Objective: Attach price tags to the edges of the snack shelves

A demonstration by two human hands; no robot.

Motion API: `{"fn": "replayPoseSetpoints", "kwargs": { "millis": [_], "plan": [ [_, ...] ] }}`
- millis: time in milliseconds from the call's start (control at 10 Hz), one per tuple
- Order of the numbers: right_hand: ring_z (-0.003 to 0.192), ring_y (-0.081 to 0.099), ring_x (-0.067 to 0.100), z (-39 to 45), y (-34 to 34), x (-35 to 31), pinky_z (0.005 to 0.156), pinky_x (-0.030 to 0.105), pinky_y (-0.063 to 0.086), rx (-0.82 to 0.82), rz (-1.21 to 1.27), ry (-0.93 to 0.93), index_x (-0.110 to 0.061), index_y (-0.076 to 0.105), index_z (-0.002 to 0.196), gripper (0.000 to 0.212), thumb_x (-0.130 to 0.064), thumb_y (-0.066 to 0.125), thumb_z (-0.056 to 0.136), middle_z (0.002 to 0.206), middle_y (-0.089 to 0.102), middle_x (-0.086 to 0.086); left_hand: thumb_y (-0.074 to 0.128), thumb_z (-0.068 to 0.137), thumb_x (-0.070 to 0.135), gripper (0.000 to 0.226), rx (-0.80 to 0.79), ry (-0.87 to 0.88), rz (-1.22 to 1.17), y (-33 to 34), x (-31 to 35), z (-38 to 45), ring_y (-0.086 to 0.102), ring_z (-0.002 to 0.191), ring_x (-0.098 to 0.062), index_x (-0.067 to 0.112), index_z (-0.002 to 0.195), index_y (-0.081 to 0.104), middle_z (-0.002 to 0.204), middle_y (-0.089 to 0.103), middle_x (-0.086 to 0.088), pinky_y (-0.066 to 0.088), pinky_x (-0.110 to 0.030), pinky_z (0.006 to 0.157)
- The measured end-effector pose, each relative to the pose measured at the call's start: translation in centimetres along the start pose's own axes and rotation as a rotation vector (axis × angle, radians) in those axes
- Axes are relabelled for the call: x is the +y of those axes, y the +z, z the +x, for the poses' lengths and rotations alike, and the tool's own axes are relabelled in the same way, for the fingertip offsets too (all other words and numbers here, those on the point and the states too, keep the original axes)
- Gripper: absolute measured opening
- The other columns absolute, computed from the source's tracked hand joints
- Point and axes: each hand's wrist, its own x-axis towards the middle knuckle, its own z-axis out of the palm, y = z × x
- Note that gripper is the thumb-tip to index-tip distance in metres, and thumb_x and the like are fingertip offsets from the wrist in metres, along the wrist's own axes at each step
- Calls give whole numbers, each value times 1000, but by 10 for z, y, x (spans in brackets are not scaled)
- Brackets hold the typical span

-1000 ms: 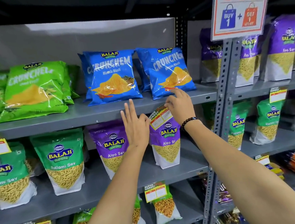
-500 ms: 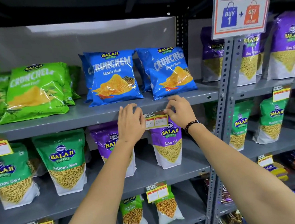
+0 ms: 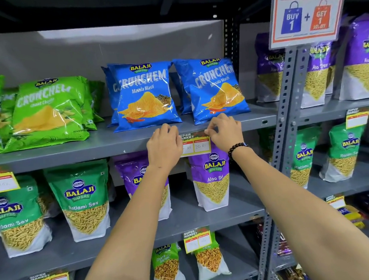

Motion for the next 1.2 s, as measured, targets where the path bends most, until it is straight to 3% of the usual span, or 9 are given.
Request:
{"fn": "replayPoseSetpoints", "kwargs": {
  "millis": [300,400,500,600,700,800,1000,1100,1200],
  "plan": [
    [95,54,29,4,0,-7,94,47,36,12,-25,47,-11,61,81,17,-27,61,86,98,60,10,46,93,23,18,-25,-26,45,1,2,5,58,86,-25,9,95,56,97,60,-8,42,-33,53],
    [91,56,27,5,-1,-9,91,45,38,41,31,108,-15,50,78,22,-30,66,82,91,60,6,46,94,24,16,-18,-53,37,2,2,6,58,85,-23,10,97,54,95,61,-7,44,-34,53],
    [91,56,26,4,2,-9,89,44,38,58,65,109,-17,44,86,37,-44,69,76,88,57,2,51,92,29,18,5,-73,-1,5,1,6,59,86,-24,13,99,51,93,61,-6,41,-33,52],
    [97,53,27,1,8,-10,90,46,38,65,-2,99,-13,46,99,62,-62,67,67,103,60,5,57,87,47,40,-29,-101,21,7,3,7,59,95,-23,16,110,50,100,61,-4,49,-36,59],
    [101,52,29,3,13,-13,91,46,37,92,-50,109,-11,47,103,67,-63,68,66,107,58,8,59,84,51,47,-42,-138,31,7,5,10,58,99,-22,16,114,48,104,60,-4,51,-36,63],
    [105,51,26,6,10,-11,94,45,34,67,17,137,-15,47,105,64,-59,71,66,110,59,5,63,82,48,43,-28,-140,-11,6,4,13,59,94,-22,17,109,49,99,62,-3,50,-37,60],
    [96,53,18,14,1,3,89,38,30,23,235,184,-21,49,106,48,-37,77,70,93,64,-1,74,78,36,31,-46,-251,-326,3,-4,19,56,87,-15,25,102,58,88,64,6,39,-28,61],
    [95,56,17,18,-2,5,95,38,31,-7,333,200,-23,53,108,43,-27,77,73,88,65,-2,73,80,25,26,-109,-324,-463,-2,-11,26,57,83,-11,26,104,61,78,64,13,40,-27,67],
    [99,61,25,17,-11,11,100,46,42,0,439,254,-18,55,111,35,-8,68,80,96,72,8,65,87,12,29,-192,-365,-558,-9,-20,28,59,83,-11,23,113,60,81,65,13,44,-28,72]
  ]
}}
